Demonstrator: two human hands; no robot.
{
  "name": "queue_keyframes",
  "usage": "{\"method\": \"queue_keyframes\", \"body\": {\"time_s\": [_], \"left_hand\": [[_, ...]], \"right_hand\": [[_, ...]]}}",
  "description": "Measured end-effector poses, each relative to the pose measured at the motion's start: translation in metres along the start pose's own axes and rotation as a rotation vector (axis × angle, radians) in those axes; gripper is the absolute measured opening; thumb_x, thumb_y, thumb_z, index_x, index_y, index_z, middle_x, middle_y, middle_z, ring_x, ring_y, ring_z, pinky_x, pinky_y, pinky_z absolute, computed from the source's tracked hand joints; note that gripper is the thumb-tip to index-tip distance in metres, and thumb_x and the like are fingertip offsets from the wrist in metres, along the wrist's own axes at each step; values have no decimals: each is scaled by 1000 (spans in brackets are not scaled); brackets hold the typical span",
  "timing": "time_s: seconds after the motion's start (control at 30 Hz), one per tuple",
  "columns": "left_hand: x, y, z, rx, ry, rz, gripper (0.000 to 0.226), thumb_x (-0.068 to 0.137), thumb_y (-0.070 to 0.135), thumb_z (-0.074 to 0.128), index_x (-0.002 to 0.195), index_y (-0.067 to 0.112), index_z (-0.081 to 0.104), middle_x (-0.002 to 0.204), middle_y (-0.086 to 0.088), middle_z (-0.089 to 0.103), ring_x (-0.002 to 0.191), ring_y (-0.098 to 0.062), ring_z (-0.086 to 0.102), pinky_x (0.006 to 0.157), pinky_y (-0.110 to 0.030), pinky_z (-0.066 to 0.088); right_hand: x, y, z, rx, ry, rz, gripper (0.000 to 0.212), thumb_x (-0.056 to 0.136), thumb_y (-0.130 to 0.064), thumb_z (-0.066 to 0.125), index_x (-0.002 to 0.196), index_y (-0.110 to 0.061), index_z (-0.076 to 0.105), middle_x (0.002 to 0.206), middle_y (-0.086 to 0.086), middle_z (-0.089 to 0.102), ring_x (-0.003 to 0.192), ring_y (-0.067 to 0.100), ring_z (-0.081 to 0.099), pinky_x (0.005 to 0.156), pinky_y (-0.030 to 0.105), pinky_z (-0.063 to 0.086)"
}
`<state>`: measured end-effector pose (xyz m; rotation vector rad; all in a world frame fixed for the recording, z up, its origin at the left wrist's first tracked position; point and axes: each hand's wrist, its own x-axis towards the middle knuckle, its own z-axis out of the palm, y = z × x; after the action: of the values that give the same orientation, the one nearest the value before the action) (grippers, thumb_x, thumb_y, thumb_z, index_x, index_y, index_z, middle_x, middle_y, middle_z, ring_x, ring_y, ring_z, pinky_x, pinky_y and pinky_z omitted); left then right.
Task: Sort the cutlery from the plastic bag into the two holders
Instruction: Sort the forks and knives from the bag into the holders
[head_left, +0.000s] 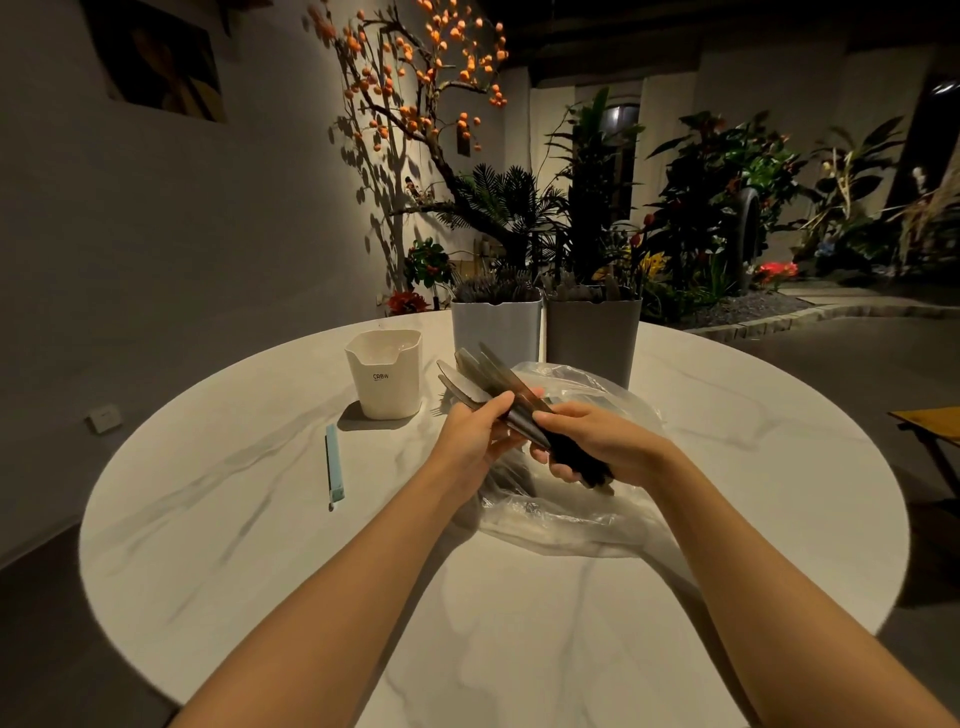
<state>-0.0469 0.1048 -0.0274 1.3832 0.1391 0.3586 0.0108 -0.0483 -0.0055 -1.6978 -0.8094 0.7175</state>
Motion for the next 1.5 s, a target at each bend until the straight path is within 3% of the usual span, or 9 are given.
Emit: {"method": "queue_keyframes", "body": {"time_s": [0.2, 0.37, 0.6, 0.77, 1.0, 1.1, 1.27, 1.37, 1.5], "left_hand": [[0, 0, -2, -62, -21, -50, 30, 100, 14, 47, 121, -5, 58, 120, -22, 64, 107, -35, 64, 91, -47, 52], [-1, -1, -2, -138, -41, -45, 30, 101, 14, 45, 123, -3, 58, 120, -19, 65, 111, -34, 63, 97, -48, 50], [-5, -1, 4, -85, -48, 4, 27, 101, 18, 45, 120, 6, 61, 117, -11, 68, 105, -26, 67, 89, -37, 55], [-7, 0, 7, 4, -68, 37, 32, 102, 24, 43, 123, 8, 61, 119, -4, 68, 110, -23, 65, 96, -41, 52], [-3, 1, 11, 45, -27, 17, 27, 102, 27, 44, 99, 15, 68, 99, 0, 73, 100, -19, 68, 91, -34, 54], [1, 8, 17, 42, 7, 6, 28, 103, 25, 42, 92, 14, 65, 94, -5, 71, 94, -21, 69, 91, -38, 54], [12, 25, 30, 60, 15, 25, 35, 103, 27, 42, 85, 3, 59, 75, -8, 65, 77, -23, 64, 93, -45, 52], [22, 34, 38, 177, 4, 45, 37, 102, 35, 44, 90, 3, 59, 86, -12, 65, 84, -27, 63, 83, -42, 53], [35, 46, 42, 256, -33, 53, 42, 100, 41, 46, 113, 2, 55, 115, -12, 65, 103, -25, 63, 77, -29, 50]], "right_hand": [[0, 2, -3, 6, 76, 41, 30, 101, -32, 44, 112, -9, 60, 93, 11, 68, 71, 22, 68, 65, 28, 58], [0, 2, -1, 36, 118, 49, 34, 98, -40, 47, 106, -12, 64, 89, 7, 71, 71, 22, 71, 61, 25, 57], [6, 6, -1, 28, 41, 43, 40, 102, -37, 38, 111, -3, 56, 74, 9, 59, 55, 14, 52, 53, 19, 49], [7, 6, 2, 67, -66, 43, 32, 103, -36, 34, 96, -8, 49, 62, 2, 47, 51, 10, 37, 48, 17, 36], [8, 6, 5, 63, -113, 13, 34, 101, -40, 39, 81, -13, 44, 62, 1, 38, 51, 9, 31, 46, 16, 32], [7, 5, -1, -39, -102, -5, 10, 97, -26, 54, 95, -17, 50, 69, 3, 48, 54, 8, 44, 52, 19, 44], [14, -1, -9, -80, 9, -27, 24, 95, -15, 59, 116, -12, 49, 64, 4, 48, 54, 10, 45, 53, 22, 45], [19, -10, -12, -81, 40, -39, 5, 97, -11, 52, 98, -14, 48, 59, 2, 37, 47, 9, 33, 43, 19, 32], [23, -21, -19, 32, 70, -30, 30, 102, -21, 44, 73, -13, 38, 56, 0, 33, 44, 8, 25, 40, 18, 24]]}}
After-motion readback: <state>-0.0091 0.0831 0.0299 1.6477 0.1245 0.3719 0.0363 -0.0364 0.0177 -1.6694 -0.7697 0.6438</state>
